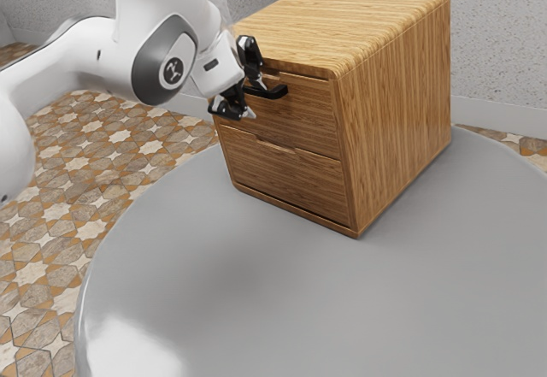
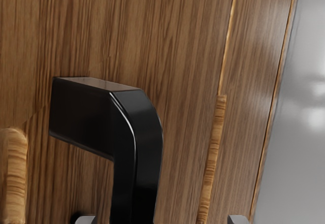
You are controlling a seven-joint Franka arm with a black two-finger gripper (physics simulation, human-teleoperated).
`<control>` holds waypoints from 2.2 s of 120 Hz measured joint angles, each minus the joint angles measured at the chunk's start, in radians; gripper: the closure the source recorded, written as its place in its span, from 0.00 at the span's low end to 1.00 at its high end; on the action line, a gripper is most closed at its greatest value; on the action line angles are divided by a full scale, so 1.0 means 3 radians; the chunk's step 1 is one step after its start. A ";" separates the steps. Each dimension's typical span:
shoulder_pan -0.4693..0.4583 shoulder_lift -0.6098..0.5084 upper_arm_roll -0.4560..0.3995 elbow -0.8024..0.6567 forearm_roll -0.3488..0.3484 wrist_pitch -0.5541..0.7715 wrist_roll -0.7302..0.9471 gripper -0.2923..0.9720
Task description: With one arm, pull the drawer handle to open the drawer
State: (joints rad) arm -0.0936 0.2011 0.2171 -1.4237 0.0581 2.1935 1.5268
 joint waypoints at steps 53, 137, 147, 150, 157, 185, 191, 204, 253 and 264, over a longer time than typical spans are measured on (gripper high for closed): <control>-0.0033 -0.0098 0.0011 -0.0116 0.0013 0.0010 -0.0012 0.56; -0.0134 -0.0661 0.0005 -0.0823 0.0048 0.0021 -0.0074 0.53; -0.0194 -0.0698 0.0065 -0.0872 0.0054 0.0027 -0.0085 0.55; -0.0197 -0.0708 0.0068 -0.0878 0.0056 0.0028 -0.0088 0.56; -0.0186 -0.0729 0.0056 -0.0896 0.0062 0.0030 -0.0095 0.59; -0.0151 -0.0920 0.0020 -0.1139 0.0085 0.0026 -0.0120 0.50; -0.0155 -0.0964 0.0024 -0.1184 0.0106 0.0023 -0.0127 0.51; -0.0154 -0.1065 0.0028 -0.1290 0.0151 0.0028 -0.0142 0.57; -0.0065 -0.1484 0.0023 -0.1714 0.0293 0.0018 -0.0210 0.59; -0.0051 -0.1582 0.0022 -0.1817 0.0319 0.0021 -0.0226 0.58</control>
State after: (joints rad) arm -0.1087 -0.2735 0.2238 -1.9688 0.1537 2.1999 1.4590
